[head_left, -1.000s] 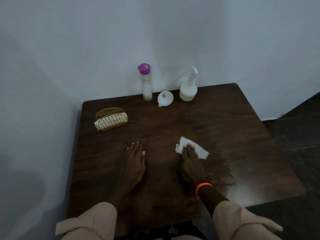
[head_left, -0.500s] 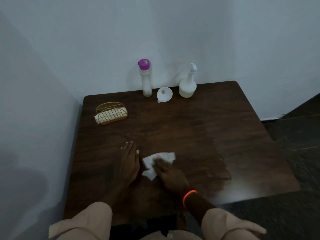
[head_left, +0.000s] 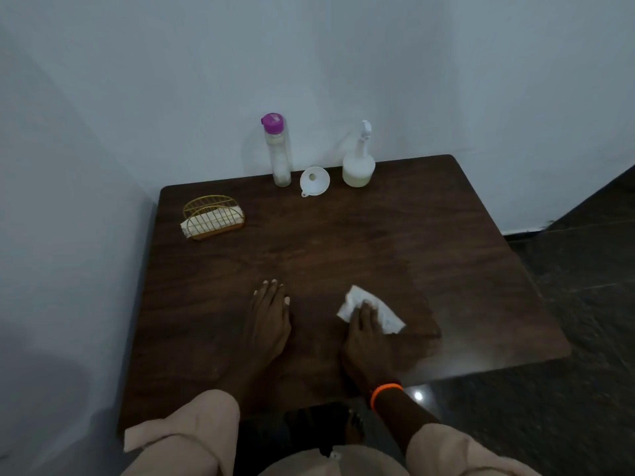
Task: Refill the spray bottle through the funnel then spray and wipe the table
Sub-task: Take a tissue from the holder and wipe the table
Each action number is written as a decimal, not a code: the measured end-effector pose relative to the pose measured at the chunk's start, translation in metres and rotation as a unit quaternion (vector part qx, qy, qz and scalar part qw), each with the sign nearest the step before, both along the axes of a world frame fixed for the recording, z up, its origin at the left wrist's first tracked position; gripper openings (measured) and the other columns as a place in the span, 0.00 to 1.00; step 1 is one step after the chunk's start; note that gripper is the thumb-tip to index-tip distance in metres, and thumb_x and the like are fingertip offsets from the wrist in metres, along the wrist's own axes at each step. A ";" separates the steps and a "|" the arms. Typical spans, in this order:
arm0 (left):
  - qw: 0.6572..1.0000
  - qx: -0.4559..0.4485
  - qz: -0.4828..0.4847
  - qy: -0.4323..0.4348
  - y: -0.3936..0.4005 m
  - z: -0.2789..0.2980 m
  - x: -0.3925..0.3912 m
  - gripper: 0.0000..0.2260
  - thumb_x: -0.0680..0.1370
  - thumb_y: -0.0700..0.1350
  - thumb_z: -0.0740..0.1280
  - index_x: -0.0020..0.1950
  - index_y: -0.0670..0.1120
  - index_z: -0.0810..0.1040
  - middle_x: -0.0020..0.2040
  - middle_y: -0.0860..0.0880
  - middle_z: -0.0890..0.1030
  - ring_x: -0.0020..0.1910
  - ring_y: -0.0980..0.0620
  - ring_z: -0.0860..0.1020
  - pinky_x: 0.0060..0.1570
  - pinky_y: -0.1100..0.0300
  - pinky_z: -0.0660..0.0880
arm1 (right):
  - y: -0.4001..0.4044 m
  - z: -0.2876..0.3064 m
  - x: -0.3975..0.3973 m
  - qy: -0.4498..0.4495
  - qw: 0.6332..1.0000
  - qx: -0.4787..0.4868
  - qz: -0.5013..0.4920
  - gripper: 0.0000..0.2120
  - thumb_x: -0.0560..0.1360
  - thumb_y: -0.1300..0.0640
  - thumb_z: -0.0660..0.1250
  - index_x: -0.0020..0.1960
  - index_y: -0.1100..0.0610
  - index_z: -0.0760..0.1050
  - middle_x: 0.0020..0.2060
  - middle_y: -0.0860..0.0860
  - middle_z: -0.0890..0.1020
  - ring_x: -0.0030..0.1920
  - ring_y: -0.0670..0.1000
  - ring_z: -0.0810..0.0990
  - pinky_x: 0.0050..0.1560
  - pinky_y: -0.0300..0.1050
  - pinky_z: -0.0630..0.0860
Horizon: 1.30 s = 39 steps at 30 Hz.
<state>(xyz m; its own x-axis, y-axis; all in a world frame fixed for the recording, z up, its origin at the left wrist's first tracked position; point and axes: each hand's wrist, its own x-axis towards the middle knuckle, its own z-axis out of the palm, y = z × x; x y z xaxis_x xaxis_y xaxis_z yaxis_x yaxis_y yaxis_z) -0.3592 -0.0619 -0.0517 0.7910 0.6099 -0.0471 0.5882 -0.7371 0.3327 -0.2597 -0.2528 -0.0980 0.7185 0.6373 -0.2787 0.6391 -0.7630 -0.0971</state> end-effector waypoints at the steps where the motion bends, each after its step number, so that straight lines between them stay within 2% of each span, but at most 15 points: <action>1: 1.000 -0.007 0.001 0.004 0.000 0.002 -0.003 0.25 0.82 0.51 0.50 0.68 0.39 0.78 0.70 0.41 0.77 0.72 0.42 0.73 0.74 0.48 0.65 | 0.012 0.001 -0.015 0.002 0.999 0.018 0.037 0.29 0.77 0.58 0.50 0.74 0.71 0.67 0.72 0.71 0.70 0.75 0.70 0.67 0.71 0.65 0.71; 5: 0.999 0.007 -0.027 0.030 0.003 0.009 -0.021 0.24 0.80 0.48 0.53 0.65 0.36 0.79 0.67 0.37 0.78 0.69 0.38 0.76 0.69 0.43 0.71 | 0.053 0.005 -0.072 0.061 0.981 0.079 0.164 0.28 0.78 0.52 0.54 0.72 0.62 0.74 0.71 0.64 0.75 0.72 0.63 0.74 0.65 0.58 0.79; 9: 0.998 0.018 0.051 0.016 -0.003 0.008 -0.028 0.18 0.84 0.45 0.58 0.70 0.38 0.75 0.73 0.40 0.73 0.76 0.43 0.68 0.77 0.47 0.61 | 0.043 0.009 -0.096 0.069 0.937 0.086 0.331 0.28 0.81 0.46 0.52 0.76 0.60 0.69 0.75 0.60 0.71 0.76 0.61 0.69 0.73 0.58 0.71; 12: 0.998 0.038 0.054 0.009 -0.009 -0.001 -0.035 0.20 0.82 0.48 0.57 0.65 0.37 0.79 0.67 0.38 0.79 0.70 0.41 0.75 0.72 0.47 0.67 | 0.015 0.011 -0.081 0.069 0.923 0.071 0.372 0.28 0.81 0.45 0.54 0.77 0.58 0.67 0.77 0.57 0.69 0.77 0.58 0.68 0.74 0.59 0.70; 14: 0.999 0.042 0.022 0.028 -0.009 -0.004 -0.040 0.26 0.82 0.51 0.50 0.64 0.37 0.80 0.66 0.39 0.80 0.69 0.41 0.76 0.70 0.45 0.70 | -0.004 0.012 -0.061 0.063 0.931 0.079 0.351 0.28 0.82 0.45 0.55 0.77 0.58 0.65 0.78 0.57 0.66 0.78 0.57 0.65 0.74 0.61 0.67; 17: 0.999 0.027 0.014 0.023 -0.019 -0.005 -0.033 0.26 0.82 0.50 0.50 0.65 0.37 0.80 0.66 0.39 0.80 0.69 0.40 0.76 0.69 0.44 0.72 | -0.034 0.017 -0.027 0.040 0.963 0.076 0.254 0.26 0.80 0.48 0.56 0.71 0.61 0.75 0.72 0.59 0.75 0.73 0.57 0.75 0.64 0.59 0.79; 19: 1.000 0.016 0.011 0.009 -0.030 -0.006 -0.026 0.25 0.82 0.50 0.50 0.65 0.38 0.80 0.67 0.39 0.80 0.69 0.41 0.76 0.70 0.44 0.71 | -0.056 0.015 -0.007 0.048 0.983 0.070 0.162 0.27 0.82 0.48 0.53 0.70 0.64 0.75 0.72 0.62 0.75 0.73 0.59 0.73 0.62 0.60 0.80; 22: 1.000 0.016 0.004 -0.016 -0.041 -0.002 -0.019 0.27 0.82 0.52 0.49 0.66 0.39 0.80 0.68 0.40 0.79 0.70 0.41 0.75 0.70 0.45 0.70 | -0.089 0.013 0.009 0.018 0.995 0.088 0.046 0.30 0.84 0.47 0.49 0.77 0.67 0.63 0.78 0.65 0.63 0.80 0.61 0.60 0.77 0.63 0.63; 24: 1.000 0.008 -0.004 -0.015 -0.047 0.001 -0.016 0.29 0.81 0.53 0.47 0.68 0.39 0.79 0.70 0.41 0.77 0.72 0.41 0.73 0.72 0.45 0.67 | -0.107 0.019 0.006 0.030 0.997 0.075 -0.011 0.31 0.85 0.45 0.46 0.81 0.65 0.53 0.81 0.63 0.54 0.83 0.59 0.51 0.79 0.52 0.45; 27: 1.000 0.011 -0.004 -0.023 -0.050 0.000 -0.018 0.30 0.82 0.54 0.46 0.68 0.39 0.78 0.71 0.41 0.77 0.73 0.41 0.72 0.73 0.45 0.66 | -0.109 0.024 -0.012 0.040 0.994 0.092 -0.051 0.40 0.78 0.40 0.31 0.82 0.63 0.50 0.82 0.62 0.51 0.83 0.59 0.47 0.78 0.48 0.41; 29: 0.999 0.020 -0.004 -0.030 -0.050 0.001 -0.021 0.28 0.82 0.53 0.49 0.67 0.39 0.79 0.69 0.41 0.78 0.71 0.41 0.74 0.72 0.45 0.68 | -0.097 0.020 -0.024 0.054 0.991 0.106 -0.062 0.42 0.76 0.41 0.29 0.82 0.63 0.51 0.82 0.62 0.51 0.83 0.60 0.48 0.80 0.51 0.43; 31: 0.999 0.018 -0.013 -0.028 -0.049 0.002 -0.025 0.25 0.82 0.51 0.51 0.65 0.38 0.81 0.67 0.40 0.80 0.69 0.41 0.76 0.70 0.44 0.70 | -0.080 0.021 -0.033 0.065 0.991 0.105 -0.041 0.39 0.78 0.43 0.35 0.80 0.65 0.57 0.80 0.64 0.56 0.82 0.62 0.55 0.81 0.56 0.52; 34: 0.999 0.015 -0.029 -0.022 -0.045 0.006 -0.031 0.24 0.81 0.49 0.52 0.64 0.37 0.81 0.65 0.39 0.81 0.67 0.40 0.78 0.68 0.45 0.72 | -0.050 0.014 -0.047 0.054 0.991 0.111 0.044 0.29 0.80 0.49 0.52 0.72 0.65 0.72 0.71 0.66 0.74 0.72 0.65 0.74 0.68 0.63 0.75; 36: 0.999 0.014 -0.048 -0.022 -0.040 0.004 -0.036 0.23 0.81 0.48 0.54 0.62 0.36 0.81 0.63 0.38 0.82 0.65 0.39 0.79 0.68 0.48 0.71 | -0.032 0.010 -0.062 0.073 0.985 0.118 0.102 0.26 0.80 0.51 0.59 0.73 0.62 0.72 0.72 0.63 0.74 0.73 0.64 0.73 0.68 0.64 0.74; 39: 0.993 0.037 -0.103 -0.047 -0.036 -0.004 -0.046 0.23 0.84 0.48 0.53 0.61 0.34 0.81 0.61 0.37 0.82 0.63 0.39 0.81 0.71 0.54 0.64 | -0.027 0.009 -0.080 0.059 0.968 0.151 0.194 0.28 0.73 0.54 0.73 0.72 0.56 0.75 0.71 0.59 0.76 0.72 0.59 0.75 0.72 0.58 0.63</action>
